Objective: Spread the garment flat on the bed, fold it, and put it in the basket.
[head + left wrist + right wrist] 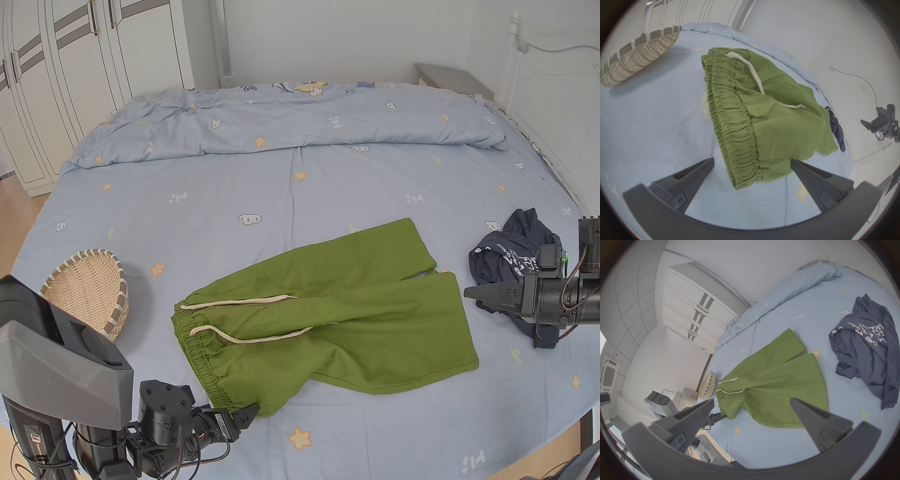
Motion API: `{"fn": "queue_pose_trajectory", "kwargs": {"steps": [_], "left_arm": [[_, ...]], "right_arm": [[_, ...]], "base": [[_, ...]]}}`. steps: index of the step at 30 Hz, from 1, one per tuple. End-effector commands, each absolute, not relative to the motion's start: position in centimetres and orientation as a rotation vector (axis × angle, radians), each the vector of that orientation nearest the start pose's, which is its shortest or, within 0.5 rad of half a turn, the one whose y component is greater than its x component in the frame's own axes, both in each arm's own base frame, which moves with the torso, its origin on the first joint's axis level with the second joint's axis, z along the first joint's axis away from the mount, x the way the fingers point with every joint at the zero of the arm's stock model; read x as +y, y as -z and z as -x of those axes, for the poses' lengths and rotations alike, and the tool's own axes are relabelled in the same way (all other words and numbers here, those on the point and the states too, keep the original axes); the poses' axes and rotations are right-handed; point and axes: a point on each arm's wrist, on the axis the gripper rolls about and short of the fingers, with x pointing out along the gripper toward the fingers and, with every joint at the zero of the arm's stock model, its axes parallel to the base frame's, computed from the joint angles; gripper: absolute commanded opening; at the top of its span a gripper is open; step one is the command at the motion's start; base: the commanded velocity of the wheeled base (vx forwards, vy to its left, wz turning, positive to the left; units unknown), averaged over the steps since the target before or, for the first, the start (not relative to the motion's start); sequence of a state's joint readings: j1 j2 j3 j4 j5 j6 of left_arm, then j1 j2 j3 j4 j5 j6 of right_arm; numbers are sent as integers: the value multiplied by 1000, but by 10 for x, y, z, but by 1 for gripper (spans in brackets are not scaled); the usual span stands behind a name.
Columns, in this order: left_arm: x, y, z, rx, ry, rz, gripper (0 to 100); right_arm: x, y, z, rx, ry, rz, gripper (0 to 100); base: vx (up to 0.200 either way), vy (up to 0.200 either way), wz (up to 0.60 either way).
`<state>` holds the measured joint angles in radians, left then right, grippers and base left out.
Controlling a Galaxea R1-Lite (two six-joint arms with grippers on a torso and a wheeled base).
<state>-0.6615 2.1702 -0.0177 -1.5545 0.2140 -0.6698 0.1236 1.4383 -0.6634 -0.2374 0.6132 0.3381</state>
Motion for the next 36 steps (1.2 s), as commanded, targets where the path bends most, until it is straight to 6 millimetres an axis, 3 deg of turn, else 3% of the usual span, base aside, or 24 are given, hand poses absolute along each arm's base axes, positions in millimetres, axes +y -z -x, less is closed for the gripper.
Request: {"fn": "queue_pose_trajectory", "kwargs": {"steps": [1, 12, 13, 26, 32, 36], "left_arm": [[-132, -6, -178, 640, 237, 402, 100], [-136, -13, -187, 588, 244, 453, 100], [-137, -13, -189, 583, 246, 456, 0], [-138, -16, -190, 570, 249, 460, 0], [-129, -27, -192, 525, 234, 481, 0], [-111, -50, -191, 449, 252, 508, 0]], "right_arm": [[40, -178, -220, 654, -624, -448, 100], [40, -179, -219, 651, -624, -448, 100], [40, -179, -219, 651, -624, -448, 100], [40, -179, -219, 651, -624, -448, 100], [40, -178, -219, 654, -622, -449, 100], [32, -174, -220, 649, -597, -429, 100]], "base": [[0, 0, 0], [0, 0, 0], [0, 0, 0], [0, 0, 0], [0, 0, 0], [0, 0, 0]]}}
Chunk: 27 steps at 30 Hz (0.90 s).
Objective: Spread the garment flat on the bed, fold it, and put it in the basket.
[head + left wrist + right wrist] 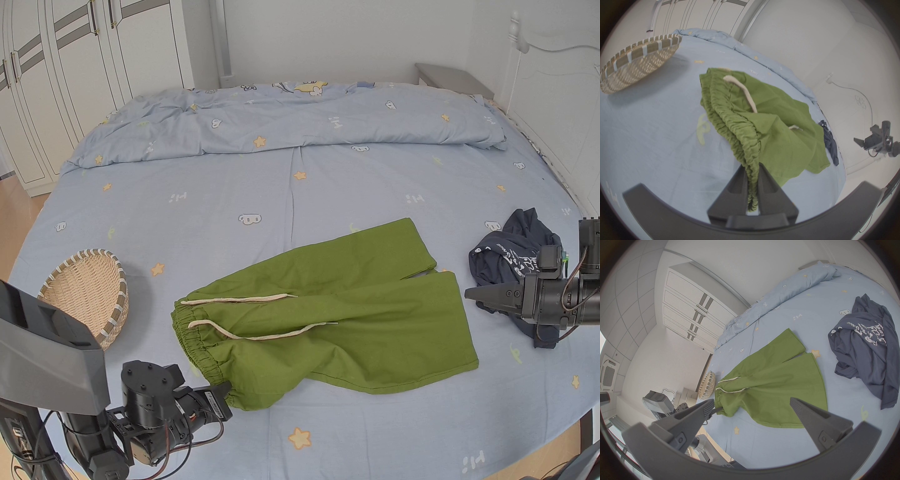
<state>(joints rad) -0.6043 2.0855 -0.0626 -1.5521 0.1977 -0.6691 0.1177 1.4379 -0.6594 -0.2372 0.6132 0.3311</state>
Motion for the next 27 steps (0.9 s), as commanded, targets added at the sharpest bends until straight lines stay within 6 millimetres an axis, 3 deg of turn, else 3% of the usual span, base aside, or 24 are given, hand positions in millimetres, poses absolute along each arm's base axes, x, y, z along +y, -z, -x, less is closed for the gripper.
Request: {"fn": "queue_pose_trajectory", "kwargs": {"steps": [1, 9, 17, 24, 27], "left_arm": [[-107, -54, -189, 442, 260, 513, 0], [-96, -73, -175, 434, 325, 531, 0], [-89, -86, -170, 432, 434, 561, 0], [-84, -87, -171, 417, 450, 531, 0], [-84, -88, -171, 414, 451, 531, 0]], "right_arm": [[30, -172, -220, 651, -592, -418, 100], [11, -134, -226, 760, -536, -337, 100], [11, -125, -228, 827, -538, -329, 100], [12, -110, -241, 885, -531, -351, 100], [10, -94, -260, 946, -502, -379, 100]], "base": [[0, 0, 0], [0, 0, 0], [0, 0, 0], [0, 0, 0], [0, 0, 0]]}}
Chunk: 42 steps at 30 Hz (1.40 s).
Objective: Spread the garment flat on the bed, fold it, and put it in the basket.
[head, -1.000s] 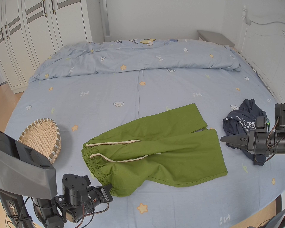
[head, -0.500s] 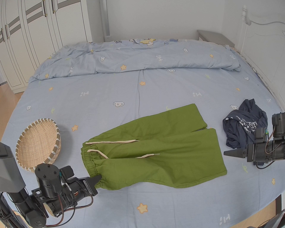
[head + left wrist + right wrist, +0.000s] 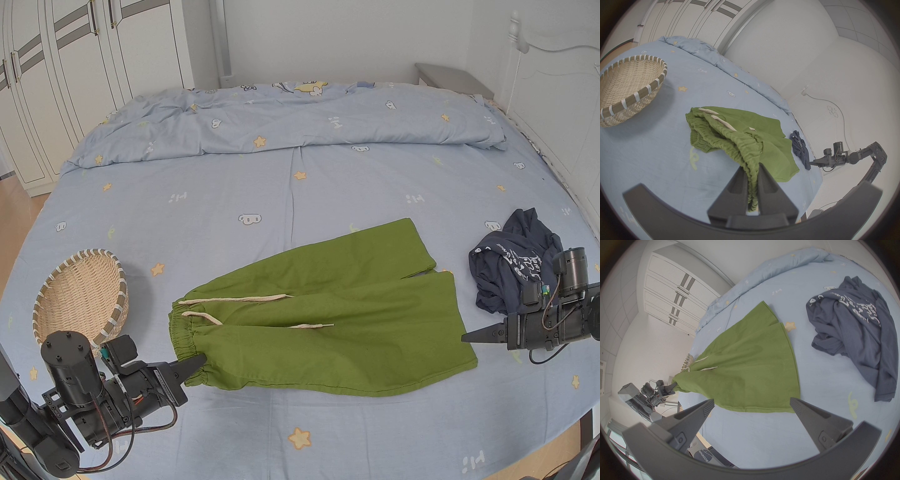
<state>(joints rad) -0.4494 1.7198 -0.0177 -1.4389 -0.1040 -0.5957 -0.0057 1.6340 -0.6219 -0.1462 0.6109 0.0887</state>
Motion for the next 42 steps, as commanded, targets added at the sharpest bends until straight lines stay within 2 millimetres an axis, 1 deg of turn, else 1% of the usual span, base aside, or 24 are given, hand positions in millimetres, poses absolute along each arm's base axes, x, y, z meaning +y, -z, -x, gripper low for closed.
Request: {"fn": "queue_pose_trajectory", "kwargs": {"steps": [1, 5, 7, 17, 23, 31, 33, 41, 42], "left_arm": [[-84, -88, -171, 414, 451, 531, 0], [-84, -88, -171, 412, 452, 531, 0], [-84, -89, -171, 408, 452, 530, 0], [-85, -88, -171, 407, 457, 516, 0], [-85, -89, -170, 406, 460, 514, 0], [-85, -89, -170, 403, 461, 514, 0], [-85, -89, -170, 403, 461, 514, 0], [-85, -89, -170, 401, 463, 504, 0], [-85, -89, -170, 401, 462, 502, 0]], "right_arm": [[9, -92, -263, 952, -494, -379, 100], [9, -90, -269, 957, -485, -376, 100], [11, -82, -275, 985, -485, -380, 100], [12, -64, -285, 1044, -437, -366, 100], [12, -63, -287, 1044, -437, -365, 100], [13, -55, -291, 1067, -437, -370, 100], [17, -53, -291, 1074, -448, -365, 100], [21, -55, -292, 1068, -472, -358, 100], [23, -55, -292, 1073, -480, -354, 0]], "base": [[0, 0, 0], [0, 0, 0], [0, 0, 0], [0, 0, 0], [0, 0, 0], [0, 0, 0], [0, 0, 0], [0, 0, 0], [0, 0, 0]]}}
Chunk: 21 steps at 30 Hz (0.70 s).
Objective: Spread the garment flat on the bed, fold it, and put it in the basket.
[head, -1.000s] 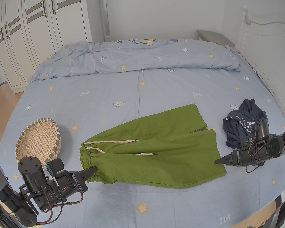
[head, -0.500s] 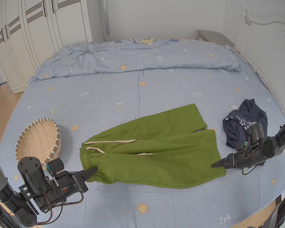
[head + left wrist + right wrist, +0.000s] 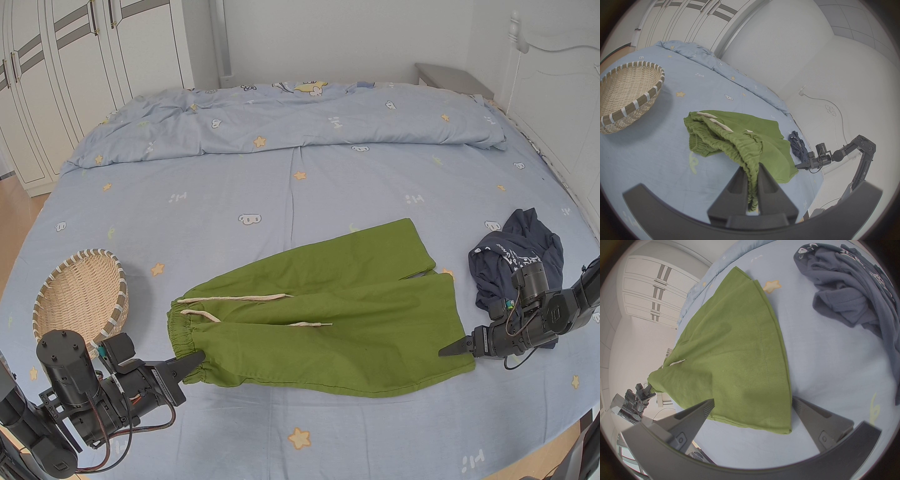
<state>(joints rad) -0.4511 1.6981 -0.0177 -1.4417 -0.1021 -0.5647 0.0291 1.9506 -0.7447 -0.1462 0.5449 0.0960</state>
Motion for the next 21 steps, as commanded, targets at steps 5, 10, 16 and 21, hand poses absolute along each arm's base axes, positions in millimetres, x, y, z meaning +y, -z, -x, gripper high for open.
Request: {"fn": "queue_pose_trajectory", "kwargs": {"steps": [5, 10, 16, 21], "left_arm": [[-85, -89, -170, 401, 462, 502, 0], [-85, -89, -170, 399, 462, 501, 0], [-84, -86, -169, 427, 453, 490, 0], [-79, -86, -161, 482, 456, 453, 0]], "right_arm": [[24, -54, -291, 1078, -481, -357, 0], [24, -54, -290, 1081, -481, -358, 0], [24, -64, -282, 1092, -480, -359, 0], [24, -87, -261, 1101, -483, -354, 0]], "base": [[0, 0, 0], [0, 0, 0], [0, 0, 0], [0, 0, 0]]}}
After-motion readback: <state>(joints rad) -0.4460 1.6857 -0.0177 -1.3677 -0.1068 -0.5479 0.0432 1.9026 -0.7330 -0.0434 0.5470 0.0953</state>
